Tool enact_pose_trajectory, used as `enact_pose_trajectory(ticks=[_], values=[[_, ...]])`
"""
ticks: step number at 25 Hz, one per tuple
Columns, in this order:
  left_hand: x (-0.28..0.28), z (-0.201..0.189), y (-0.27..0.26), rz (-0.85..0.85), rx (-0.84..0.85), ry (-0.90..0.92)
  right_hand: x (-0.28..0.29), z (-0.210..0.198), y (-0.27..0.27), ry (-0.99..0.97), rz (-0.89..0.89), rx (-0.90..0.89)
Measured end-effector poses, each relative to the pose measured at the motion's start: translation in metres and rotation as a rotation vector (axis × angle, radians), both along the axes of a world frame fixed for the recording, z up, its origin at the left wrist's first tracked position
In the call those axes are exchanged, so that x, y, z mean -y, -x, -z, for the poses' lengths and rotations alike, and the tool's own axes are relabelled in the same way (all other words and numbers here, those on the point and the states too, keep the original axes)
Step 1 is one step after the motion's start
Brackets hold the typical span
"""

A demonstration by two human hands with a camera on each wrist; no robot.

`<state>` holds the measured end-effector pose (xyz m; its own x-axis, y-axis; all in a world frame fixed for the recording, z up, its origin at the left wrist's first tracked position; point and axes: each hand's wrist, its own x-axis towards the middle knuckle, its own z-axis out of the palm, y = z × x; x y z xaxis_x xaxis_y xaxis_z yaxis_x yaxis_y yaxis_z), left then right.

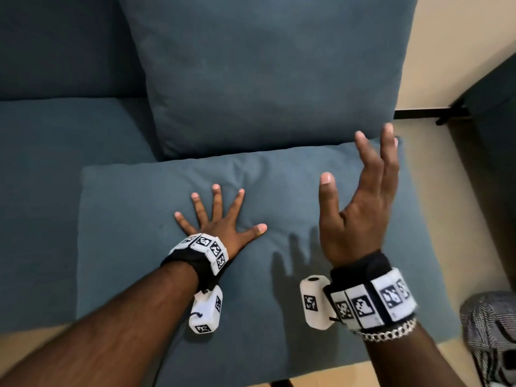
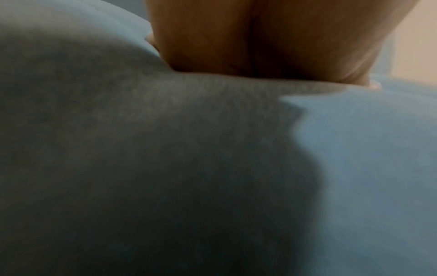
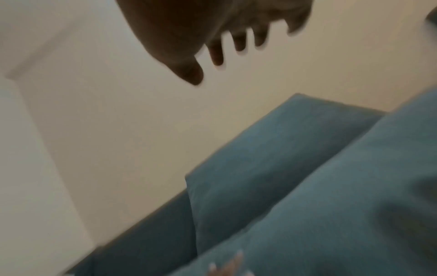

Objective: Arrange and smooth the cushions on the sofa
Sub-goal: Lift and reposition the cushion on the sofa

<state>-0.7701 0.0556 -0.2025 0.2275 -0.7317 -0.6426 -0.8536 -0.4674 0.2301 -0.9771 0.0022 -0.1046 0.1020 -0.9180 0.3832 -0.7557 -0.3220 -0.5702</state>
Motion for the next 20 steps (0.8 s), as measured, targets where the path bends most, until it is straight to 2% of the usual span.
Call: enact_pose_trajectory(ticks=[1, 3, 4, 5, 6, 8, 9, 10, 11, 13, 14, 15, 16, 18, 19, 20], values=[[-0.002, 0.000, -0.004, 0.018, 0.003, 0.054, -0.004, 0.014, -0.014, -0.041, -0.072, -0.183], [-0.018, -0.001, -0.025, 0.128, 0.067, 0.158, -0.017, 0.062, -0.039, -0.497, -0.216, -0.686], [-0.033, 0.000, -0.039, 0.195, 0.105, 0.205, -0.020, 0.070, -0.048, -0.673, -0.219, -0.773], [-0.041, 0.003, -0.053, 0.250, 0.136, 0.261, -0.017, 0.067, -0.058, -0.693, -0.196, -0.703], [-0.048, 0.005, -0.064, 0.275, 0.140, 0.303, -0.014, 0.054, -0.065, -0.590, -0.157, -0.522], [-0.051, 0.006, -0.078, 0.272, 0.121, 0.357, -0.025, 0.018, -0.079, -0.216, -0.073, -0.129], [-0.052, 0.006, -0.082, 0.259, 0.116, 0.372, -0.037, 0.009, -0.088, -0.125, -0.032, -0.045], [-0.053, 0.006, -0.087, 0.246, 0.126, 0.376, -0.047, 0.013, -0.097, -0.109, -0.058, -0.122], [-0.057, 0.004, -0.096, 0.226, 0.145, 0.369, -0.058, 0.030, -0.109, -0.192, -0.118, -0.328], [-0.081, 0.002, -0.126, 0.170, 0.203, 0.343, -0.078, 0.075, -0.123, -0.630, -0.222, -0.764], [-0.095, 0.004, -0.140, 0.134, 0.219, 0.338, -0.076, 0.079, -0.124, -0.764, -0.216, -0.812], [-0.112, 0.006, -0.159, 0.092, 0.210, 0.357, -0.073, 0.070, -0.130, -0.779, -0.197, -0.735], [-0.132, 0.007, -0.175, 0.033, 0.183, 0.396, -0.072, 0.052, -0.133, -0.693, -0.176, -0.530], [-0.181, 0.018, -0.199, -0.130, 0.093, 0.455, -0.084, 0.017, -0.145, -0.325, -0.098, -0.047], [-0.208, 0.029, -0.206, -0.245, 0.006, 0.448, -0.095, 0.008, -0.154, -0.184, -0.078, 0.048], [-0.232, 0.041, -0.209, -0.382, -0.113, 0.407, -0.101, 0.014, -0.164, -0.132, -0.131, -0.040]])
